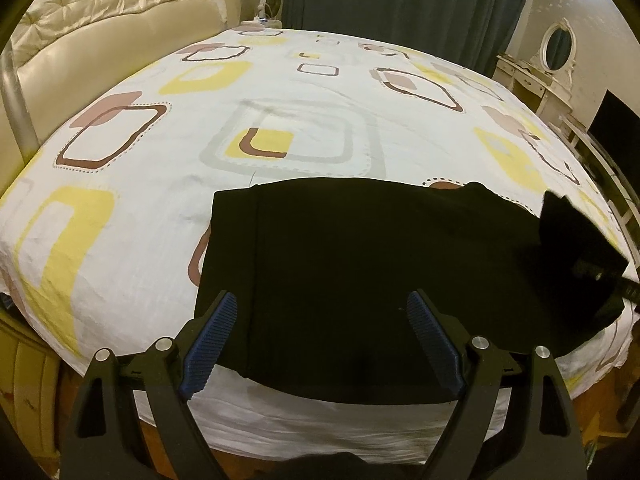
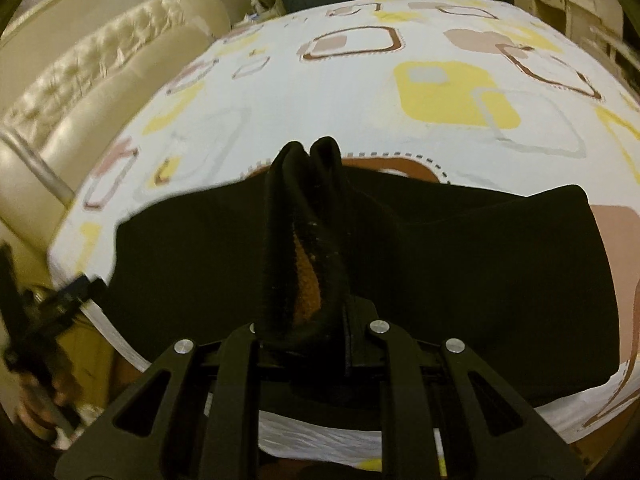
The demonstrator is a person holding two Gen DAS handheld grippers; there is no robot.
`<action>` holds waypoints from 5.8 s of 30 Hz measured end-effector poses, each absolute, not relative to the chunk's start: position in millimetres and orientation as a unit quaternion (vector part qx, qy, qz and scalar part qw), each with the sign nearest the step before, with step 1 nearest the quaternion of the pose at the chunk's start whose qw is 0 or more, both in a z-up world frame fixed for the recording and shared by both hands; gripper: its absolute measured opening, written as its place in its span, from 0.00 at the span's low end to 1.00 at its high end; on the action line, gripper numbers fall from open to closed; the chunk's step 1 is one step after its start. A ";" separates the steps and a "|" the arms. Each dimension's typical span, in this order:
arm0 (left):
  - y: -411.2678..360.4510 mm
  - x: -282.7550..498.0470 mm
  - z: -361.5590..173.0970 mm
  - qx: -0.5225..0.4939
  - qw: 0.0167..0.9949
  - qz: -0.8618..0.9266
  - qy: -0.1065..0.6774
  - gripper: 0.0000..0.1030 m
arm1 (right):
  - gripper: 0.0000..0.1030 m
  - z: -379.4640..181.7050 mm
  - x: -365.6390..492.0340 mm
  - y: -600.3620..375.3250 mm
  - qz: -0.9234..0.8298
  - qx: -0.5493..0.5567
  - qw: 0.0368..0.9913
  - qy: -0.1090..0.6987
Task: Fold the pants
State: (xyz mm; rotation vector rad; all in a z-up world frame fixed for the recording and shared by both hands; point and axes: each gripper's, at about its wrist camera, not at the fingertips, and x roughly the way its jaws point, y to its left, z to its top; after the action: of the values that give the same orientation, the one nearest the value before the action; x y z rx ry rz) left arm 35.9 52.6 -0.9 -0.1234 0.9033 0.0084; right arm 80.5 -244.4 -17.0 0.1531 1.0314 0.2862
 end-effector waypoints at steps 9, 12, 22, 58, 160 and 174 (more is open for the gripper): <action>48.7 35.3 -2.5 -0.053 0.898 -0.007 0.437 0.84 | 0.16 -36.6 69.1 -221.9 0.128 0.010 0.858 0.497; 47.0 35.4 -3.4 -0.051 0.898 -0.009 0.438 0.84 | 0.19 -41.0 67.0 -218.2 0.127 0.007 0.857 0.499; 50.2 37.5 -6.0 -0.062 0.894 -0.010 0.444 0.84 | 0.36 -39.9 55.9 -213.0 0.147 0.050 0.855 0.494; 45.1 36.5 -6.7 -0.061 0.894 -0.022 0.444 0.84 | 0.56 -29.9 13.2 -495.9 0.054 0.415 0.825 0.379; 136.8 96.7 -9.7 -0.363 0.794 -0.154 0.462 0.13 | 0.84 -93.2 43.0 -437.7 0.182 0.438 0.776 0.415; 14.6 100.3 92.7 -0.237 0.834 -0.215 0.449 0.13 | 0.85 -89.5 40.7 -441.3 0.177 0.461 0.765 0.413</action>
State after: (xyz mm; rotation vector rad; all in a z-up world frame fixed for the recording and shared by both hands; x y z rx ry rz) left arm 100.3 14.6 92.7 -0.5021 0.9506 -0.4559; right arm 40.7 -441.3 -89.5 1.0016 0.8973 0.3852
